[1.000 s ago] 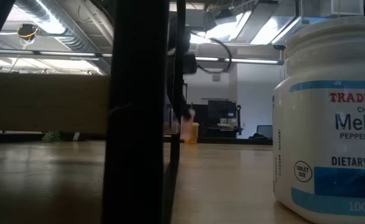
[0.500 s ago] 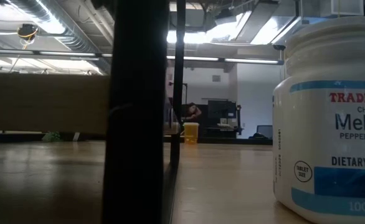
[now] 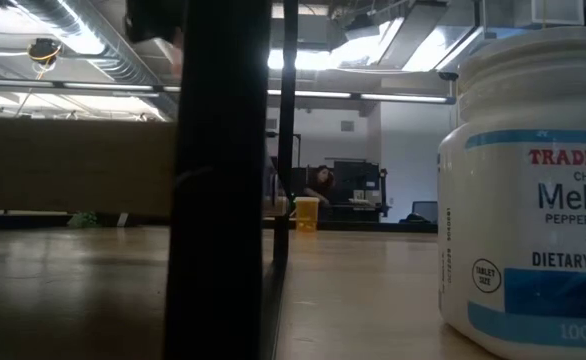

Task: Pick and place medicine bottles onto shelf by color
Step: Put the bottom small red pill bottle on the shelf aligned with the other small red pill bottle

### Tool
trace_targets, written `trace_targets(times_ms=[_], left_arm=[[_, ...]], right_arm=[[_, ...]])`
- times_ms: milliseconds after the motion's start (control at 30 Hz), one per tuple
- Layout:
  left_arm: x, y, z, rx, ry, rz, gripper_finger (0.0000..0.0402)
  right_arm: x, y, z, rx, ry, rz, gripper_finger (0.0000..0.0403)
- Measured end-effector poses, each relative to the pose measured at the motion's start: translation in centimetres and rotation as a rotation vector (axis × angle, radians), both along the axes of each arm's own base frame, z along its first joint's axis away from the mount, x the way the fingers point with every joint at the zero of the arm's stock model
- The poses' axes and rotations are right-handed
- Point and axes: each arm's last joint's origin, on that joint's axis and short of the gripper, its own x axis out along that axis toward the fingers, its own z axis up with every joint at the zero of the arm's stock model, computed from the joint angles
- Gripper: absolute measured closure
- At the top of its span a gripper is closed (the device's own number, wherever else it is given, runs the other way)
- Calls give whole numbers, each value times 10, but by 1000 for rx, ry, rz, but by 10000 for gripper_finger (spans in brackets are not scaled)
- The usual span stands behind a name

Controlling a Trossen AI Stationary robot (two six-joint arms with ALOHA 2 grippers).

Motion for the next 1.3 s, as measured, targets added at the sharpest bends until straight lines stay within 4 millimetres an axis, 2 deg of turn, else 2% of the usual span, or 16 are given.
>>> trace_targets(times_ms=[367, 533, 667, 833, 1300], left_arm=[[-25, -64, -2, -86, 16, -33, 305], [-45, -92, -4, -126, 23, 7, 305], [-61, -111, -6, -114, -8, 50, 305], [-69, -130, -21, -78, 19, 139, 305], [-68, -173, -81, -37, 60, 237, 305]], right_arm=[[0, 9, 0, 119, 19, 275, 221], [-1, 12, 0, 195, 26, 386, 221], [-1, 13, 0, 207, 26, 405, 221], [-1, 13, 0, 207, 26, 404, 221], [0, 13, 2, 205, 2, 407, 221]])
